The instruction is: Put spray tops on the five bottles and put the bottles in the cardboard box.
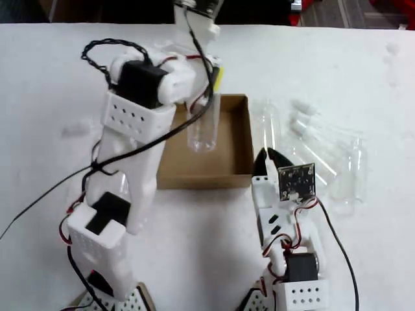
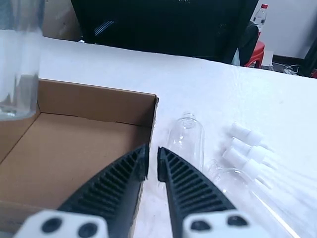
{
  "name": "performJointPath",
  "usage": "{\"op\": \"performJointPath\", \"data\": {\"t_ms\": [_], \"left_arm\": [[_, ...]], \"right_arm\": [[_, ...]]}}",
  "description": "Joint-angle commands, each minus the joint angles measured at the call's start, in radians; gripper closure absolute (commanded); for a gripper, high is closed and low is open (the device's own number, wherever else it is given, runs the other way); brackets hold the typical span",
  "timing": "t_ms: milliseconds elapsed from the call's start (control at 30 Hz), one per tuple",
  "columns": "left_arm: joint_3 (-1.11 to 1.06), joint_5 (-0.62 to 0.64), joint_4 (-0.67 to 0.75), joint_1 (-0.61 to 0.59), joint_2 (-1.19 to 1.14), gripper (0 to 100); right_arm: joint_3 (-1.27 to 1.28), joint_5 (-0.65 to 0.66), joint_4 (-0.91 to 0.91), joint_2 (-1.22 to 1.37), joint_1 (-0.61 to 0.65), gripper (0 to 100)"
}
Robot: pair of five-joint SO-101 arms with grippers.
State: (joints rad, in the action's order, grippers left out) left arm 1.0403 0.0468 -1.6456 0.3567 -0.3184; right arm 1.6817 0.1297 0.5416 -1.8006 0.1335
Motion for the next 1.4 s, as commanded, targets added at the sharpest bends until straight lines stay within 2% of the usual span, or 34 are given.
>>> {"op": "performJointPath", "data": {"t_ms": [0,333,533,633,767,833,933,1100,1233,1367], "left_arm": [[0.043,0.014,-0.043,0.051,0.101,97],[0.034,0.017,-0.135,0.070,0.193,97],[0.021,0.023,-0.144,0.076,0.269,97],[-0.086,0.023,-0.144,0.134,0.381,97],[-0.342,0.015,-0.112,0.229,0.581,97],[-0.479,0.014,-0.026,0.214,0.687,97],[-0.740,0.012,0.195,0.110,0.832,96],[-1.289,0.012,0.755,-0.038,1.029,96],[-1.665,0.015,1.198,-0.074,1.132,97],[-1.872,0.014,1.450,-0.076,1.145,97]], "right_arm": [[0.009,0.011,-0.024,-0.001,-0.010,98.1],[0.009,0.011,-0.024,-0.001,-0.010,98.1],[0.009,0.011,-0.024,-0.001,-0.010,98.1],[0.009,0.011,-0.024,-0.001,-0.010,98.1],[0.009,0.011,-0.024,-0.001,-0.010,98.1],[0.009,0.011,-0.024,-0.001,-0.010,98.1],[0.009,0.011,-0.024,-0.001,-0.010,98.1],[0.009,0.011,-0.024,-0.001,-0.010,98.1],[0.009,0.011,-0.024,-0.001,-0.010,98.1],[0.009,0.011,-0.024,-0.001,-0.010,98.1]]}}
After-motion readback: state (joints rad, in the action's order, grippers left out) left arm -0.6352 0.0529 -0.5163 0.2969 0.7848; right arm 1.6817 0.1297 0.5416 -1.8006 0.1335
